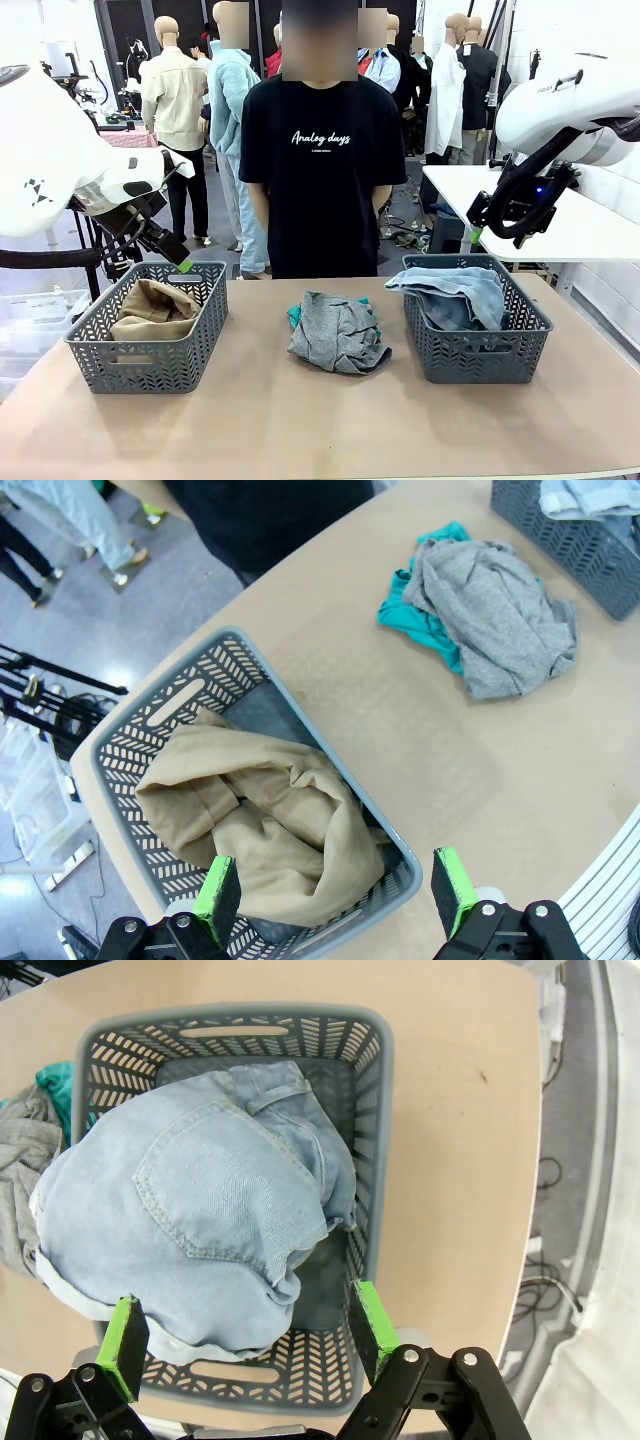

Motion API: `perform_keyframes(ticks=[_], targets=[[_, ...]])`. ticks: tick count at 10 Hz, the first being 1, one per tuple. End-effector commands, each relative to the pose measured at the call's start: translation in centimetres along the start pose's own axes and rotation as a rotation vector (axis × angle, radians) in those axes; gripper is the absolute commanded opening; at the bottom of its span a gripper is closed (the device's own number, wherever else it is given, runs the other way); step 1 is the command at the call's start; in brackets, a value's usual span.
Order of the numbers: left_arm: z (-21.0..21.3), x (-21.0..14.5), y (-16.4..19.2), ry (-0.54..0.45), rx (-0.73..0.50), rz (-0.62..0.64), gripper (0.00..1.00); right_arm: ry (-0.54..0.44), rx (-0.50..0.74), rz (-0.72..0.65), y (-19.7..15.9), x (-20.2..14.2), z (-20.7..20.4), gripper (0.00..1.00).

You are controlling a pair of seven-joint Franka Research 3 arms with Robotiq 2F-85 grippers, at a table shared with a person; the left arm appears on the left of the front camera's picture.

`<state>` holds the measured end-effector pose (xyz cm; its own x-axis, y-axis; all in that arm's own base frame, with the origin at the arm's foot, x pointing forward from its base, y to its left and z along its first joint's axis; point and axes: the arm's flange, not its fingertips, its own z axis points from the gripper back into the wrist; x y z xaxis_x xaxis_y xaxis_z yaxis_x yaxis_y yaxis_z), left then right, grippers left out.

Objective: Sort the tops and bottoms.
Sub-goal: Lift clothes from the center of the table with your left hand.

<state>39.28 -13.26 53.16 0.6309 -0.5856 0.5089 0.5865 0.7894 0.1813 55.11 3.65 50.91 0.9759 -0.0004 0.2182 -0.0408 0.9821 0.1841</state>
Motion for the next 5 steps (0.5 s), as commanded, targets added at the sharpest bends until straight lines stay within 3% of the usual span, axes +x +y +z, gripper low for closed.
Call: perform_keyframes(ticks=[1, 3, 4, 5], targets=[[-0.1, -0.2, 0.1, 0.003, -0.001, -0.018, 1.0, 0.0, -0.025, -0.016, 0.3, 0.1, 0.1, 1.0], [-0.1, -0.2, 0.1, 0.003, -0.001, -0.018, 1.0, 0.0, 0.0, 0.0, 0.0, 0.0, 0.0, 1.0], [-0.1, -0.2, 0.1, 0.003, -0.001, -0.018, 1.0, -0.035, -0.107, 0.136, 3.2, -0.7, 1.5, 1.0], [-0.1, -0.2, 0.1, 0.003, -0.001, -0.018, 1.0, -0.075, -0.136, 0.223, 4.8, -1.8, 2.9, 1.0]])
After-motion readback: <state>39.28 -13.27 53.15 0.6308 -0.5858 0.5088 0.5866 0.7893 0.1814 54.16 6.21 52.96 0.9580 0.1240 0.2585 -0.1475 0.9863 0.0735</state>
